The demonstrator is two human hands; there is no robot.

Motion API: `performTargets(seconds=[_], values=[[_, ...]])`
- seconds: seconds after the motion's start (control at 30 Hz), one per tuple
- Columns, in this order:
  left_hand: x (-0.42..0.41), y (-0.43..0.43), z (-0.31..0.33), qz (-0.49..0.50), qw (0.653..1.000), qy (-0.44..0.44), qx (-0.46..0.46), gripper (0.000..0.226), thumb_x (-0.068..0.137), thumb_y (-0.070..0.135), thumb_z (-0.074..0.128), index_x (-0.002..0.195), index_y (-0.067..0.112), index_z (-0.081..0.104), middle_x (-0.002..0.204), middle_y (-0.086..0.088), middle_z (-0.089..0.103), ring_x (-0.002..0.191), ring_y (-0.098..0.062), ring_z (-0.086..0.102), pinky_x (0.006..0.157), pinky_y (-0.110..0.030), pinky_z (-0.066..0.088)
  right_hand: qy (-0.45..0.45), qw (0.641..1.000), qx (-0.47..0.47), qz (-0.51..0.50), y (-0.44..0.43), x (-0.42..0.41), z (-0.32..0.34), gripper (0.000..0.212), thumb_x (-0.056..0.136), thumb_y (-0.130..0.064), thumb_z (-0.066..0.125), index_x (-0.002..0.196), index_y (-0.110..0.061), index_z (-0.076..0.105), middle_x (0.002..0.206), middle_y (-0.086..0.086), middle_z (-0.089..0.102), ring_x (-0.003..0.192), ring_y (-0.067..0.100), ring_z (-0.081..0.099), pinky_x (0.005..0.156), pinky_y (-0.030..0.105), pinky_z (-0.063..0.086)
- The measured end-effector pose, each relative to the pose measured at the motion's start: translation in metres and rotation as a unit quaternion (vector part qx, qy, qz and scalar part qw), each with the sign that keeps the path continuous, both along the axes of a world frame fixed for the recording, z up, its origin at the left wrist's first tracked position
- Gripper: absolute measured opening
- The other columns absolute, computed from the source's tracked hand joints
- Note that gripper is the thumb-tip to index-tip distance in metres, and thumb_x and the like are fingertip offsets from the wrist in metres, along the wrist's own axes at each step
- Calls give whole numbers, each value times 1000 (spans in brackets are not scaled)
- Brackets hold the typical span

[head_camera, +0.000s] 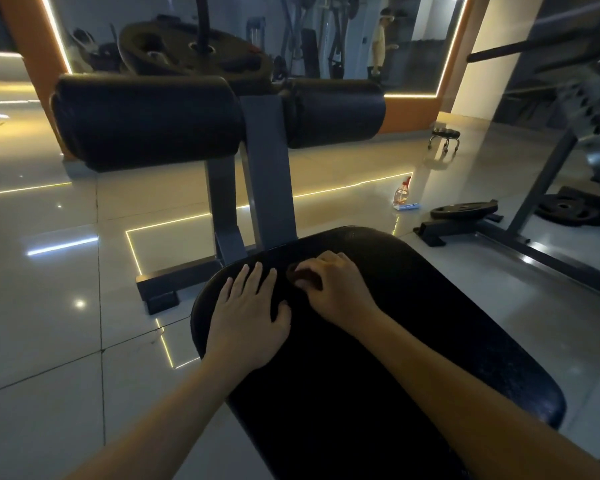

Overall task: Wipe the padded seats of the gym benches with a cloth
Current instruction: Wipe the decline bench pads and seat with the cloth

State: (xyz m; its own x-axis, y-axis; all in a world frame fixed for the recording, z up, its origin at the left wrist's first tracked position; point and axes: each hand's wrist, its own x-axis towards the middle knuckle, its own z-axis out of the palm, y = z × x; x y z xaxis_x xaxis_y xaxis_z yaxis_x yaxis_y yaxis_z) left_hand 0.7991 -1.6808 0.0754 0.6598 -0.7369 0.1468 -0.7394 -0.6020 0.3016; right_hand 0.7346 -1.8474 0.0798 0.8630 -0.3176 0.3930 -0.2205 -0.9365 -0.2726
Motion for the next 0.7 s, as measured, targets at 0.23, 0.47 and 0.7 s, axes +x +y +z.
performTargets(seconds=[0.23, 0.47, 0.7], values=[[-11, 4, 1, 11, 998, 4, -65, 58, 102, 42, 29, 155, 20, 23, 164, 2, 15, 151, -10, 5, 123, -31, 2, -12, 987, 26, -155, -24, 17, 16, 28, 96, -31, 58, 118, -17, 66, 113, 10, 58, 107, 27, 54, 93, 43, 48], [-8, -1, -3, 29, 995, -8, -100, 60, 100, 43, 36, 154, 21, 24, 163, 3, 16, 150, -11, 6, 122, -29, 0, 19, 981, 54, -186, -16, 80, 21, 27, 97, -34, 56, 114, -14, 65, 116, 9, 57, 108, 25, 52, 96, 41, 48], [-9, 1, -5, 55, 982, 40, -176, 58, 99, 39, 42, 151, 20, 26, 156, 0, 34, 146, -14, 26, 122, -33, 17, 63, 991, 98, -60, 8, 88, 30, 23, 95, -27, 61, 113, -15, 67, 107, 2, 64, 107, 20, 58, 96, 35, 46]])
